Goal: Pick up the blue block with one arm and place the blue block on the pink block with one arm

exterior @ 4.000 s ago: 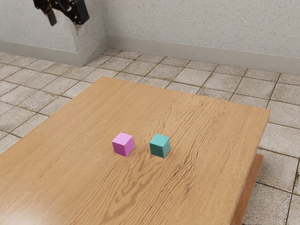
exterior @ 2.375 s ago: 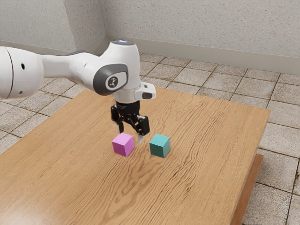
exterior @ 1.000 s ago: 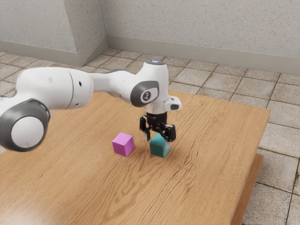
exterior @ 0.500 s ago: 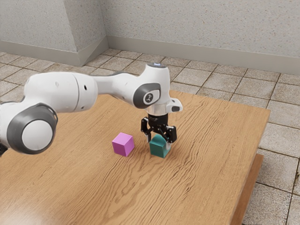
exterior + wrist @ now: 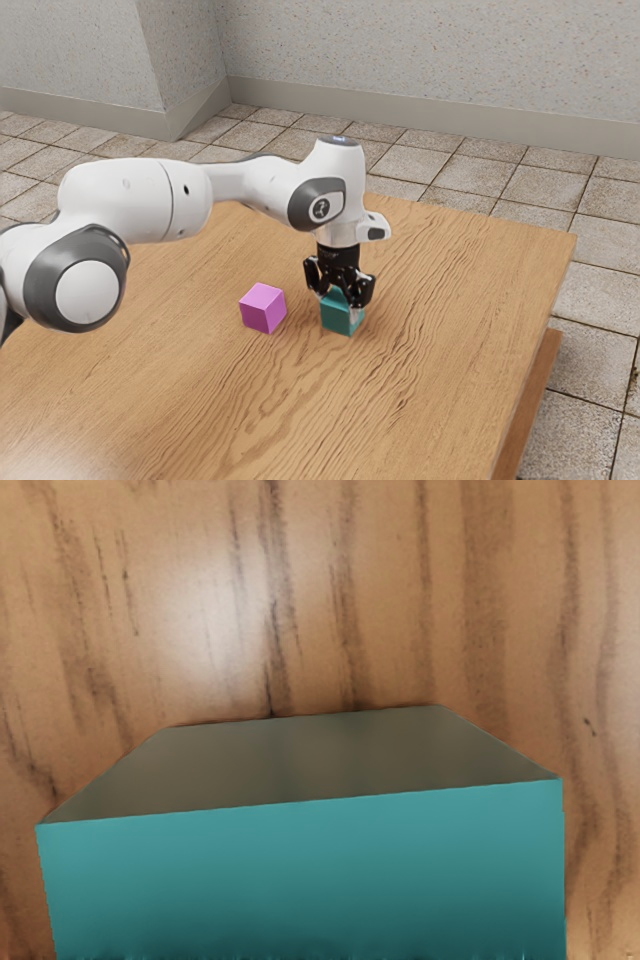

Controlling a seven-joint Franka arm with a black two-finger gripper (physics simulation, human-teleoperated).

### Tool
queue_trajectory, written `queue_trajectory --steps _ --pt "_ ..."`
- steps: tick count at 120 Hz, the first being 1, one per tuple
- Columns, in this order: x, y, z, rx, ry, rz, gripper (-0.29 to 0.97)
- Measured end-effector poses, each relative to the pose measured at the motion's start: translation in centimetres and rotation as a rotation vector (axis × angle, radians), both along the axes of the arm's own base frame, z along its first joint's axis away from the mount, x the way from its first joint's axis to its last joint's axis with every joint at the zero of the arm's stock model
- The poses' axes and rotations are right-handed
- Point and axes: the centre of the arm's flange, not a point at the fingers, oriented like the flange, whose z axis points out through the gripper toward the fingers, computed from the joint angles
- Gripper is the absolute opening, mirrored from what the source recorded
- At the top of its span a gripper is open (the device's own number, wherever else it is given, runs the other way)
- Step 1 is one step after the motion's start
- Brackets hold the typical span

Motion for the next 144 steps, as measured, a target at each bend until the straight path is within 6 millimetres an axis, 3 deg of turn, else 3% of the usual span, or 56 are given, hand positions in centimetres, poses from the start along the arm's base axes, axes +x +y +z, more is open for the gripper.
queue_trajectory --steps 27,47,58,91,119,144 --pt "-0.5 0.0 2.3 0.031 0.007 -0.019 0.33" --pt "-1.6 0.4 5.6 0.057 0.01 -0.027 0.31" --pt "-2.2 0.9 6.3 0.07 0.025 -0.026 0.27" --pt "-3.4 5.8 8.3 0.096 0.042 0.022 0.27" --pt "-3.1 10.3 8.3 0.094 0.051 0.067 0.27" --pt "-2.9 12.6 8.0 0.089 0.057 0.078 0.28"
